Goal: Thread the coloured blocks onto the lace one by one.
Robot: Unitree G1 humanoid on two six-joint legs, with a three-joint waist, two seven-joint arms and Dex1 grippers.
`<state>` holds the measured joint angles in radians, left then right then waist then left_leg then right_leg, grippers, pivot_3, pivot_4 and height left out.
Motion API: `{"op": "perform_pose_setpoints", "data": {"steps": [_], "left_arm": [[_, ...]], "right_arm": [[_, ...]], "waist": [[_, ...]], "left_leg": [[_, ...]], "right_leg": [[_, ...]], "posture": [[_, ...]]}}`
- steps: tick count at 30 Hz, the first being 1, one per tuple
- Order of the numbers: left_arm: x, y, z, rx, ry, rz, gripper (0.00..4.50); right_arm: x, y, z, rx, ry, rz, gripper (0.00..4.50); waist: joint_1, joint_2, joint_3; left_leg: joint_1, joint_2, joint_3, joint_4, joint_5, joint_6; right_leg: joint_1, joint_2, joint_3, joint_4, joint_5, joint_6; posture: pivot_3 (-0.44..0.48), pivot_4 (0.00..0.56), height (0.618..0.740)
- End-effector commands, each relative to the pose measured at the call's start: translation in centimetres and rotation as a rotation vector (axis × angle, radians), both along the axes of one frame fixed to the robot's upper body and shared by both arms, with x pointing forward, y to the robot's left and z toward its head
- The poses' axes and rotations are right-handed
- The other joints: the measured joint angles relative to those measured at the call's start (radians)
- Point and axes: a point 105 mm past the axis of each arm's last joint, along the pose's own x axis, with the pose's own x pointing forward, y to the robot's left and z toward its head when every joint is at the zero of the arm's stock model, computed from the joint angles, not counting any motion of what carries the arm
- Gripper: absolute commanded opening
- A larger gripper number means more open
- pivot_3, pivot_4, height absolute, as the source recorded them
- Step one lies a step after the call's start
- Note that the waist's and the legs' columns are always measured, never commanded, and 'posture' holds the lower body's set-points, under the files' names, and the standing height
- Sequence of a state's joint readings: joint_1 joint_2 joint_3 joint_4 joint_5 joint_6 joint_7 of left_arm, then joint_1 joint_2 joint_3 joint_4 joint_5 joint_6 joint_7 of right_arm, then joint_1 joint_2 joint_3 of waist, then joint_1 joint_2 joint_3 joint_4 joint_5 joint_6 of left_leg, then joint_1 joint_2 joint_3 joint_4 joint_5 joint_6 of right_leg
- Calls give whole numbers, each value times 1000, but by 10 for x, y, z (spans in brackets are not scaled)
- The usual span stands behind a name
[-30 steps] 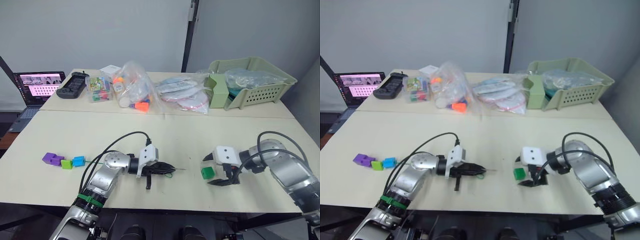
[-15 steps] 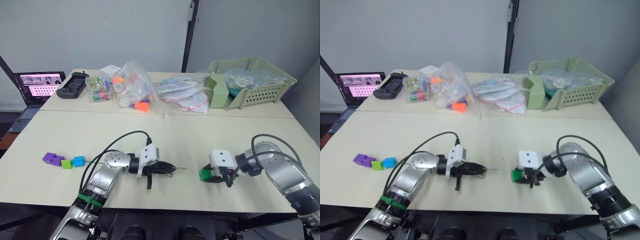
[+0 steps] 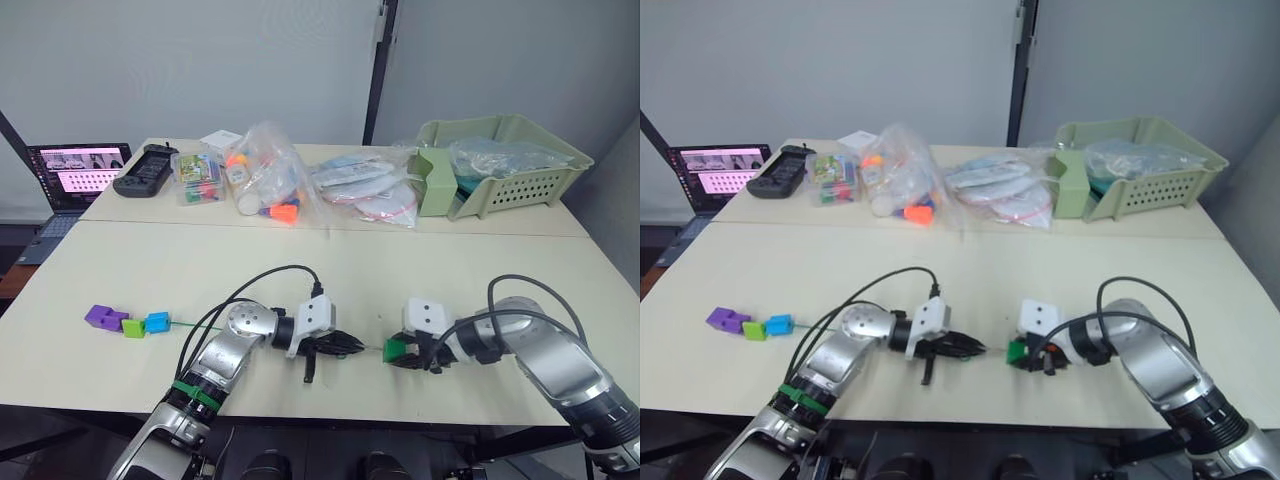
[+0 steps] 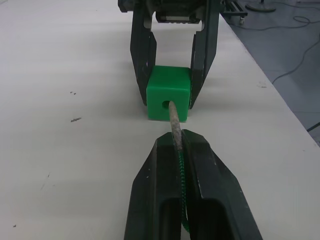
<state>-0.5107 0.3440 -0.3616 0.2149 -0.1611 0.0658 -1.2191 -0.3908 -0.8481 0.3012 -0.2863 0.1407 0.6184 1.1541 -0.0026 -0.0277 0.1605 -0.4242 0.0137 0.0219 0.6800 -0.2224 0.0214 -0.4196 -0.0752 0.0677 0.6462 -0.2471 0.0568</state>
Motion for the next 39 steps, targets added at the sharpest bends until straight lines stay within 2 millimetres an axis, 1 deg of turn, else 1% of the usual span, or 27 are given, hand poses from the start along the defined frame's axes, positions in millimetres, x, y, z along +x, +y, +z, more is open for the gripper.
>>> {"op": "perform_pose_setpoints", "data": {"steps": [1, 13, 18, 23, 29, 30, 31, 34, 38, 39], "left_arm": [[0, -8, 8, -24, -33, -30, 0], [3, -18, 4, -30, -31, -38, 0], [3, -33, 2, -45, -25, -66, 0], [8, -53, 7, -50, -66, -83, 0], [10, -57, 8, -56, -54, -79, 0], [10, -57, 8, -53, -50, -79, 706], [10, -56, 8, -52, -45, -80, 970], [10, -53, 9, -52, -51, -78, 1964], [10, -40, 7, 5, -107, -86, 3238], [11, -37, 6, 18, -125, -82, 3275]], "right_arm": [[0, 2, 6, 13, -25, -2, 1176], [-1, 7, 9, 37, -25, 0, 1176], [-2, 8, 8, 42, -20, -4, 1176], [-2, 9, 8, 44, -19, -6, 1176], [-2, 8, 8, 42, -21, -14, 1176], [-2, 8, 7, 41, -21, -14, 1176], [-2, 8, 7, 41, -21, -15, 1176], [-2, 8, 6, 41, -19, -15, 1176], [-2, 8, 4, 35, -15, -12, 1176], [-2, 8, 4, 34, -15, -12, 1176]], "waist": [[0, 0, 0], [0, 0, 0], [0, 0, 0], [1, 0, 0], [1, 0, 0], [1, 0, 0], [1, 0, 0], [1, 0, 0], [0, 0, 0], [0, 0, 0]], "left_leg": [[0, 0, 0, 0, 0, 0], [0, 0, 0, 0, 0, 0], [0, 0, 0, 0, 0, 0], [0, -1, 0, 0, 0, 0], [-1, 0, 0, 0, 0, 0], [-1, 0, 0, 0, 0, 0], [-1, 0, 0, 0, 0, 0], [-1, 0, 0, 0, 0, 0], [0, 0, 0, 0, 0, 0], [0, 0, 0, 0, 0, 0]], "right_leg": [[0, 0, 0, 0, 0, 0], [0, 0, 0, 0, 0, 0], [0, 0, 0, 0, 0, 0], [0, 0, 0, 0, 0, 0], [0, 0, 0, 0, 0, 0], [0, 0, 0, 0, 0, 0], [0, 0, 0, 0, 0, 0], [0, 0, 0, 0, 0, 0], [0, 0, 0, 0, 0, 0], [0, 0, 0, 0, 0, 0]], "posture": [[0, 150, 734], [0, 150, 734], [0, 150, 734], [0, 150, 734], [0, 150, 734], [0, 150, 734], [0, 150, 734], [0, 150, 734], [0, 150, 734], [0, 150, 734]]}}
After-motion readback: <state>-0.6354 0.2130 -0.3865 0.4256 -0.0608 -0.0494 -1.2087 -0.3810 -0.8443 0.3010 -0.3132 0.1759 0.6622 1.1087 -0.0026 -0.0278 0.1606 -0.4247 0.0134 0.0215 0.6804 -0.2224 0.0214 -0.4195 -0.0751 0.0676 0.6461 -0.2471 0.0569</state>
